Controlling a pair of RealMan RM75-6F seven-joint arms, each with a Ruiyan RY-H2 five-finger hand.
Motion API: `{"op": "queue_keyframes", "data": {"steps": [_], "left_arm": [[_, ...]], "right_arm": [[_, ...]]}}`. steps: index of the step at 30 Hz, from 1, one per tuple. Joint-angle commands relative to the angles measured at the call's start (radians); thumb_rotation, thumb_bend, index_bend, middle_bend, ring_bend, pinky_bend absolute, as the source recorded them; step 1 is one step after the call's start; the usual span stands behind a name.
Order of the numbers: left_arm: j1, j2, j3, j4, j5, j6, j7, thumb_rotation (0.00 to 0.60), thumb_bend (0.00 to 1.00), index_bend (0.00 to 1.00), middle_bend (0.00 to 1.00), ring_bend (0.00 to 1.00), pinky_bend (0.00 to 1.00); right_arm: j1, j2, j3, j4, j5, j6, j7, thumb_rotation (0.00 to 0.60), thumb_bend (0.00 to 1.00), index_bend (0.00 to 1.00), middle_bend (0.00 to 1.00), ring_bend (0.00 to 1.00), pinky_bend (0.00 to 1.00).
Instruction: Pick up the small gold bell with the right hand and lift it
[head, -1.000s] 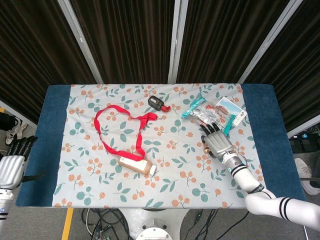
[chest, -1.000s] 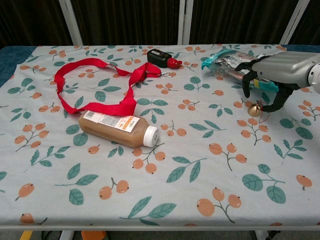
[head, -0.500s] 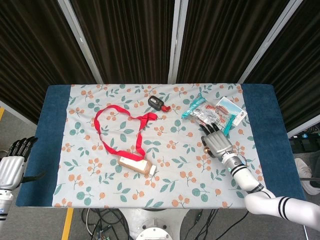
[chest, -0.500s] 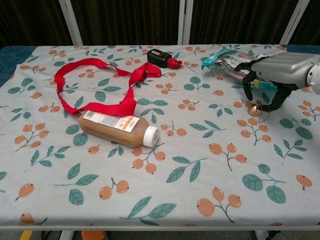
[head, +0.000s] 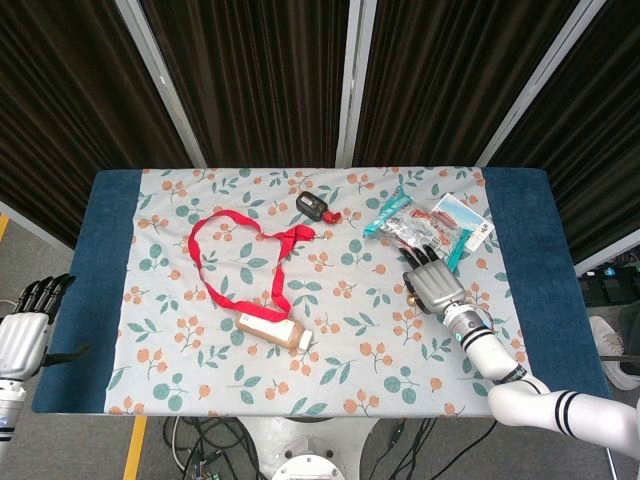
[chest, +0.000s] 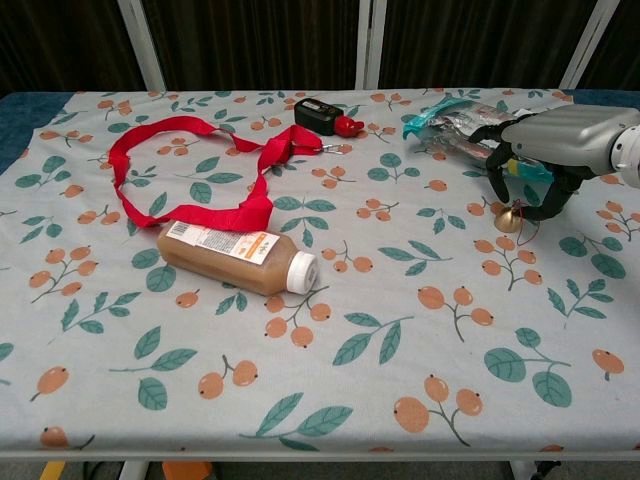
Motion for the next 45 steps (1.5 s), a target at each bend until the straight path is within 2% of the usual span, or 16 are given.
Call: {"op": "queue_keyframes", "data": {"steps": [1,22,28,33,37,39,40,43,45], "left_arm": [[0.000,0.000,0.000,0.000,0.000,0.000,-0.001,0.600,0.09,0.04,0.04,0.00,0.02],[-0.002,0.006,0.005,-0.007,0.004,-0.008,-0.006,0.600,0.09,0.04,0.04,0.00,0.02],[-0.002,0.003,0.007,-0.005,0.005,-0.010,-0.013,0.600,0.09,0.04,0.04,0.00,0.02],[-0.002,0.005,0.009,-0.008,0.008,-0.011,-0.014,0.600,0.09,0.04,0.04,0.00,0.02],[-0.003,0.007,0.007,-0.015,0.012,-0.003,-0.004,0.600,0.09,0.04,0.04,0.00,0.02],[-0.003,0.008,0.006,-0.019,0.013,-0.001,0.000,0.600,0.09,0.04,0.04,0.00,0.02],[-0.003,0.008,0.006,-0.021,0.014,0.000,0.002,0.600,0.09,0.04,0.04,0.00,0.02],[-0.004,0.008,0.005,-0.024,0.013,0.001,0.009,0.600,0.09,0.04,0.04,0.00,0.02],[-0.004,0.008,0.005,-0.026,0.013,0.000,0.011,0.600,0.09,0.04,0.04,0.00,0.02]], "right_arm": [[0.003,0.001,-0.002,0.000,0.003,-0.001,0.000,0.600,0.27,0.52,0.00,0.00,0.00],[0.015,0.008,-0.013,-0.008,0.023,-0.002,0.007,0.600,0.35,0.60,0.03,0.00,0.00],[-0.004,0.022,-0.007,-0.036,-0.026,0.045,0.044,0.600,0.37,0.64,0.05,0.00,0.00],[-0.042,0.071,0.018,-0.091,-0.123,0.133,0.128,0.600,0.38,0.65,0.05,0.00,0.00],[-0.073,0.111,0.070,-0.129,-0.251,0.251,0.253,0.600,0.38,0.65,0.04,0.00,0.00],[-0.088,0.107,0.101,-0.114,-0.351,0.347,0.344,0.600,0.39,0.65,0.04,0.00,0.00],[-0.099,0.090,0.123,-0.082,-0.419,0.434,0.397,0.600,0.39,0.65,0.04,0.00,0.00],[-0.117,0.038,0.169,0.000,-0.506,0.594,0.466,0.600,0.38,0.66,0.07,0.00,0.00],[-0.121,0.026,0.152,-0.005,-0.537,0.603,0.488,0.600,0.38,0.67,0.08,0.00,0.00]]}}
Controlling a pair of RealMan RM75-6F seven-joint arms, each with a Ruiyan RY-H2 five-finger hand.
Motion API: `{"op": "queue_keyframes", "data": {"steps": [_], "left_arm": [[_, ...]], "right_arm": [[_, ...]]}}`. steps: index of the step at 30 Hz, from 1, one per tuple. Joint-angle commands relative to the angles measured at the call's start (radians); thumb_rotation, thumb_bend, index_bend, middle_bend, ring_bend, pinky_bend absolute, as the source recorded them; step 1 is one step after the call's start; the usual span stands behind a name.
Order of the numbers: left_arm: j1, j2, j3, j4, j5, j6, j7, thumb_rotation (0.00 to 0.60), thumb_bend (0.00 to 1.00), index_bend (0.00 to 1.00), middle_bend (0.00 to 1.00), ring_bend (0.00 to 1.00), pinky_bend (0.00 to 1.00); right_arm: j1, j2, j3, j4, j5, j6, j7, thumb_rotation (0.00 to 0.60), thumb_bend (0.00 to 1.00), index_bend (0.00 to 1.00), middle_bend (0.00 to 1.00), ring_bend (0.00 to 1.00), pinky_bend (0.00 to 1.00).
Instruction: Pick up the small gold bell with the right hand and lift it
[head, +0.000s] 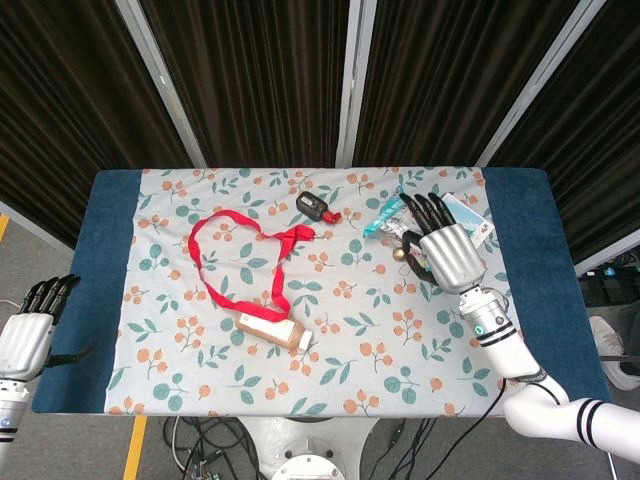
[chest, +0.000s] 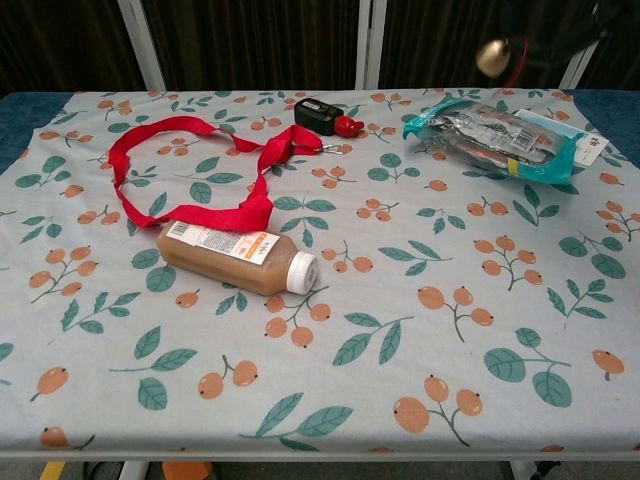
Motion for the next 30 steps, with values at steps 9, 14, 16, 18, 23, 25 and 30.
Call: {"op": "queue_keyframes", "data": {"steps": [9,14,16,18,23,25,30], "left_arm": [[-0.003,-0.002,0.001,-0.008,0.003,-0.001,0.010,0.600,0.09,0.04,0.04,0.00,0.02],[0.000,-0.001,-0.002,-0.006,-0.009,-0.003,0.004,0.600,0.09,0.04,0.04,0.00,0.02],[-0.003,-0.003,0.000,-0.004,-0.006,-0.008,0.006,0.600,0.09,0.04,0.04,0.00,0.02],[-0.006,-0.005,0.002,-0.004,-0.003,-0.012,0.008,0.600,0.09,0.04,0.04,0.00,0.02],[-0.007,-0.004,-0.001,-0.005,-0.007,-0.014,0.006,0.600,0.09,0.04,0.04,0.00,0.02],[-0.008,-0.005,0.000,-0.006,-0.005,-0.016,0.008,0.600,0.09,0.04,0.04,0.00,0.02],[-0.009,-0.003,0.000,-0.009,-0.004,-0.014,0.008,0.600,0.09,0.04,0.04,0.00,0.02]], "right_arm": [[-0.056,-0.065,0.027,0.056,-0.231,0.183,-0.100,0.600,0.37,0.74,0.08,0.00,0.00],[-0.081,-0.037,0.020,-0.037,-0.090,0.058,0.091,0.600,0.38,0.74,0.08,0.00,0.00],[-0.081,-0.053,0.023,0.068,-0.147,0.120,-0.091,0.600,0.40,0.74,0.08,0.00,0.00],[-0.086,-0.089,0.030,0.137,-0.155,0.157,-0.210,0.600,0.39,0.74,0.08,0.00,0.00],[-0.099,-0.046,0.040,0.038,-0.040,0.054,-0.124,0.600,0.41,0.75,0.07,0.00,0.00],[-0.106,-0.076,0.035,0.071,-0.057,0.089,-0.179,0.600,0.40,0.76,0.08,0.00,0.00],[-0.105,-0.056,0.047,0.068,-0.059,0.088,-0.186,0.600,0.43,0.77,0.08,0.00,0.00]]}}
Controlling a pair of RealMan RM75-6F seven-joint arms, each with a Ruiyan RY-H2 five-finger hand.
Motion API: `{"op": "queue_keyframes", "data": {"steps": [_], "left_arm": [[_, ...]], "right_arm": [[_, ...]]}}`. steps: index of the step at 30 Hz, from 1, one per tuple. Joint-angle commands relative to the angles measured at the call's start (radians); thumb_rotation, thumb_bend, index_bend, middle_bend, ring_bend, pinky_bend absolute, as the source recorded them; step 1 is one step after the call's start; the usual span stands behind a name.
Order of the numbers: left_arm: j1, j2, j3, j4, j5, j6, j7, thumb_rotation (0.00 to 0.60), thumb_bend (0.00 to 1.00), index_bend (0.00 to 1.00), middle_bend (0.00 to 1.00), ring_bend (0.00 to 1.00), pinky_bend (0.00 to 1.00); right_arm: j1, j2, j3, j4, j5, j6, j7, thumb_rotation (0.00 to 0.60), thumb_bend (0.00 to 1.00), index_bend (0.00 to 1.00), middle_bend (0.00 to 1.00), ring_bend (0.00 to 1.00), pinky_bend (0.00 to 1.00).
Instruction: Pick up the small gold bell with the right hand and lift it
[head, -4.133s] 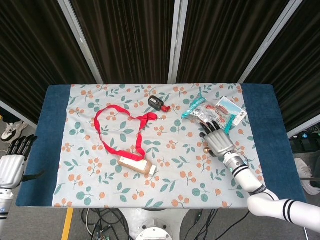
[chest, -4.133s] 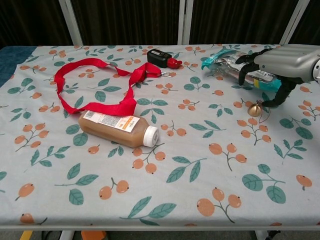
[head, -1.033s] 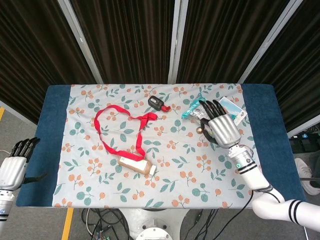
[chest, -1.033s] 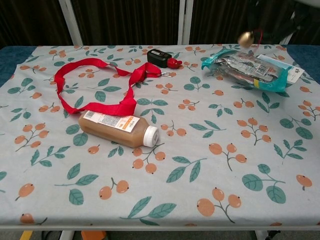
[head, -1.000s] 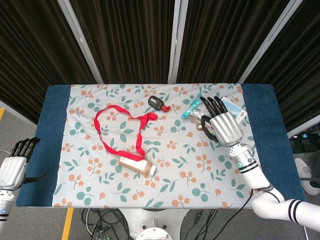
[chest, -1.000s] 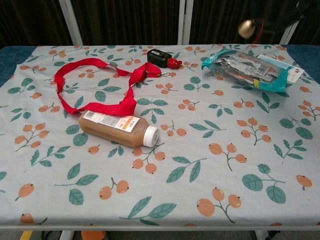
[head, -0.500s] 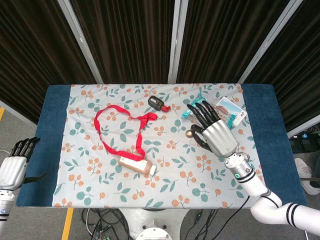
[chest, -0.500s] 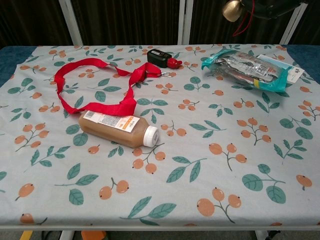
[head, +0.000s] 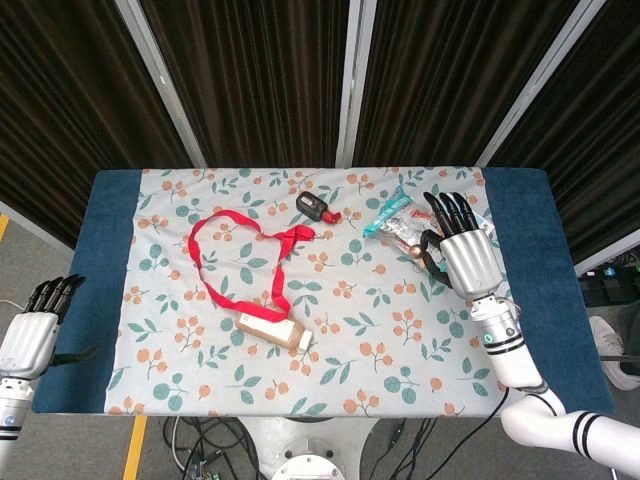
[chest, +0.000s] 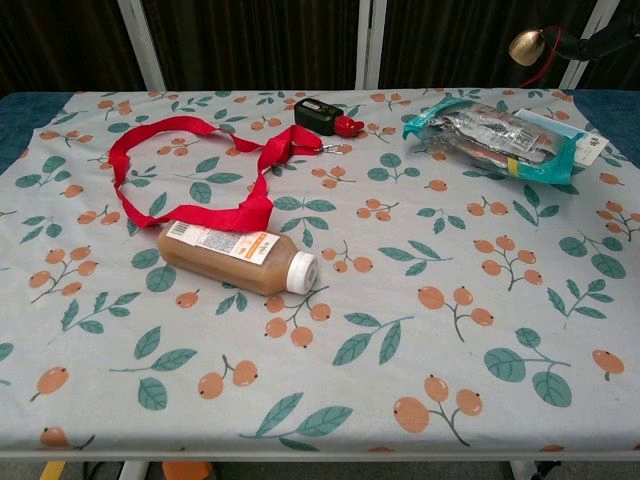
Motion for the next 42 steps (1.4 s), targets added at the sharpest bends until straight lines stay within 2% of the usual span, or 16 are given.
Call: {"op": "queue_keyframes", "data": {"steps": [1,3,5,6,8,9,10,11,13,16,19,22,25,31,42], "left_arm": [[0.000,0.001,-0.001,-0.001,0.001,0.002,0.000,0.600,0.09,0.04,0.04,0.00,0.02],[0.000,0.002,0.000,-0.002,0.001,0.001,0.000,0.600,0.09,0.04,0.04,0.00,0.02],[0.000,0.001,0.000,-0.002,-0.001,0.000,-0.001,0.600,0.09,0.04,0.04,0.00,0.02],[0.000,0.000,0.000,-0.002,-0.001,0.000,-0.002,0.600,0.09,0.04,0.04,0.00,0.02],[0.000,-0.001,0.001,0.000,-0.002,-0.002,-0.002,0.600,0.09,0.04,0.04,0.00,0.02],[0.000,-0.001,0.002,0.001,-0.002,-0.003,-0.002,0.600,0.09,0.04,0.04,0.00,0.02],[0.000,-0.001,0.001,0.002,-0.003,-0.003,-0.004,0.600,0.09,0.04,0.04,0.00,0.02],[0.000,-0.002,0.000,0.003,-0.003,-0.002,-0.005,0.600,0.09,0.04,0.04,0.00,0.02],[0.000,-0.003,0.001,0.005,-0.002,-0.001,-0.005,0.600,0.09,0.04,0.04,0.00,0.02],[0.001,-0.003,0.001,0.007,-0.001,0.001,-0.009,0.600,0.09,0.04,0.04,0.00,0.02],[0.001,-0.004,0.002,0.008,-0.001,0.000,-0.010,0.600,0.09,0.04,0.04,0.00,0.02],[0.001,-0.006,0.002,0.009,0.001,0.001,-0.011,0.600,0.09,0.04,0.04,0.00,0.02],[0.001,-0.007,0.003,0.009,0.001,0.000,-0.011,0.600,0.09,0.04,0.04,0.00,0.02],[0.004,-0.009,0.005,0.016,0.001,0.003,-0.020,0.600,0.09,0.04,0.04,0.00,0.02],[0.006,-0.012,0.005,0.024,0.001,0.005,-0.030,0.600,0.09,0.04,0.04,0.00,0.02]], "right_arm": [[-0.009,-0.015,0.010,0.044,-0.044,0.035,-0.108,0.600,0.41,0.78,0.08,0.00,0.00],[-0.019,-0.003,0.015,-0.043,0.011,-0.018,0.028,0.600,0.41,0.78,0.08,0.00,0.00],[-0.010,-0.004,0.016,0.036,-0.048,0.035,-0.100,0.600,0.43,0.79,0.08,0.00,0.00],[-0.009,-0.017,0.013,0.055,-0.056,0.043,-0.123,0.600,0.41,0.80,0.08,0.00,0.00],[-0.019,-0.004,0.011,-0.056,0.021,-0.044,0.050,0.600,0.40,0.80,0.08,0.00,0.00],[-0.017,0.010,0.015,-0.054,0.011,-0.038,0.034,0.600,0.43,0.80,0.08,0.00,0.00],[-0.010,0.004,0.006,0.021,-0.049,0.009,-0.097,0.600,0.44,0.80,0.08,0.00,0.00],[-0.010,-0.011,-0.003,0.059,-0.075,0.032,-0.153,0.600,0.43,0.80,0.08,0.00,0.00],[-0.025,-0.025,-0.002,0.005,-0.021,0.000,-0.055,0.600,0.40,0.80,0.08,0.00,0.00],[-0.020,-0.019,-0.015,0.044,-0.044,-0.001,-0.121,0.600,0.42,0.80,0.08,0.00,0.00],[-0.018,-0.002,-0.059,0.008,-0.036,-0.081,-0.087,0.600,0.42,0.80,0.08,0.00,0.00],[-0.012,0.013,-0.105,-0.011,-0.031,-0.160,-0.113,0.600,0.42,0.80,0.08,0.00,0.00],[-0.008,0.019,-0.128,-0.024,-0.010,-0.210,-0.154,0.600,0.42,0.80,0.08,0.00,0.00],[-0.004,0.004,-0.143,-0.025,0.052,-0.270,-0.224,0.600,0.41,0.80,0.07,0.00,0.00],[0.008,-0.022,-0.146,-0.004,0.127,-0.314,-0.313,0.600,0.38,0.77,0.07,0.00,0.00]]}}
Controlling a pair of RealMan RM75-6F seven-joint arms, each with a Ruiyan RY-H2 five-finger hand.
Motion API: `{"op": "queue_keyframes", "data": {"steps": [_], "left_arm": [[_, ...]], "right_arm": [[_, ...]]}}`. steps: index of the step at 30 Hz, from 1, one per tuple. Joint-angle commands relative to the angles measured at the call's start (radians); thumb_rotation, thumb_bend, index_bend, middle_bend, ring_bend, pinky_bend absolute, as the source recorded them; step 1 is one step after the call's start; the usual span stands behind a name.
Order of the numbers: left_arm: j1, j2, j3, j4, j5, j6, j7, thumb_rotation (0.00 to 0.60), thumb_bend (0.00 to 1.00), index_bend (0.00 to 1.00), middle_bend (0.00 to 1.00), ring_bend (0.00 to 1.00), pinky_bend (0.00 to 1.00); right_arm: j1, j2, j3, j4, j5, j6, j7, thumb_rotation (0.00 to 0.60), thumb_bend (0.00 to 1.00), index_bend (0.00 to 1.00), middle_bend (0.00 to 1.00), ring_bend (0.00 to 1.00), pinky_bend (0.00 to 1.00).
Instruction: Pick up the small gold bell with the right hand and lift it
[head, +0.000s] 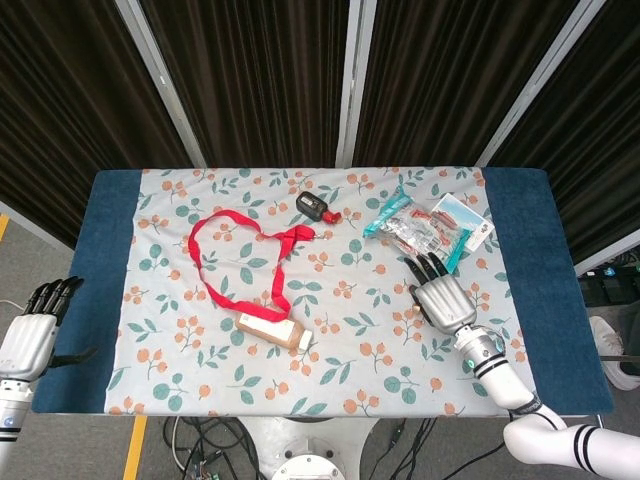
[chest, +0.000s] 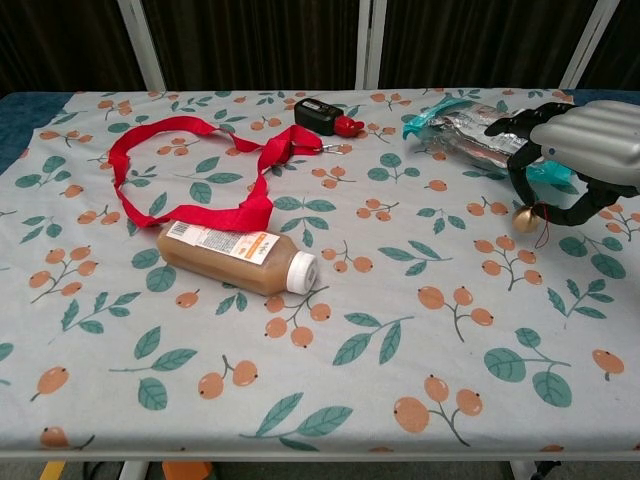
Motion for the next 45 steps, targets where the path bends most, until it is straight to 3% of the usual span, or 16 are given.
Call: {"op": "queue_keyframes", "data": {"steps": [1,20,22,27,30,34,39,45], "left_arm": [[0.001,0.000,0.001,0.002,0.000,0.001,-0.001,0.600,0.09,0.04,0.04,0.00,0.02],[0.001,-0.001,-0.001,0.005,0.003,0.004,-0.011,0.600,0.09,0.03,0.04,0.00,0.02],[0.001,0.000,-0.001,0.005,0.003,0.005,-0.010,0.600,0.09,0.03,0.04,0.00,0.02],[0.001,0.000,-0.002,0.004,0.002,0.006,-0.010,0.600,0.09,0.03,0.04,0.00,0.02],[0.003,0.003,-0.004,0.002,0.001,0.012,-0.011,0.600,0.09,0.03,0.04,0.00,0.02],[0.006,0.006,-0.008,-0.006,0.001,0.022,-0.006,0.600,0.09,0.03,0.04,0.00,0.02],[0.007,0.007,-0.016,-0.020,0.008,0.044,0.022,0.600,0.09,0.03,0.04,0.00,0.02],[0.008,0.023,-0.018,-0.048,0.012,0.054,0.072,0.600,0.09,0.03,0.04,0.00,0.02]], "right_arm": [[0.004,-0.010,-0.003,0.012,0.005,-0.005,-0.011,0.600,0.38,0.76,0.06,0.00,0.00],[0.017,-0.024,-0.012,0.028,0.037,-0.034,-0.033,0.600,0.23,0.68,0.02,0.00,0.00],[0.018,-0.021,-0.013,0.024,0.043,-0.036,-0.038,0.600,0.20,0.64,0.01,0.00,0.00],[0.011,0.000,-0.002,-0.001,0.026,-0.001,-0.023,0.600,0.17,0.44,0.00,0.00,0.00],[-0.015,0.046,0.009,-0.051,-0.010,0.072,-0.001,0.600,0.14,0.20,0.00,0.00,0.00],[-0.089,0.128,0.001,-0.122,-0.068,0.205,0.036,0.600,0.12,0.02,0.00,0.00,0.00],[-0.230,0.201,-0.036,-0.143,-0.132,0.400,0.145,0.600,0.07,0.00,0.00,0.00,0.00],[-0.390,0.195,-0.084,-0.053,-0.125,0.537,0.293,0.600,0.07,0.00,0.00,0.00,0.00]]}}
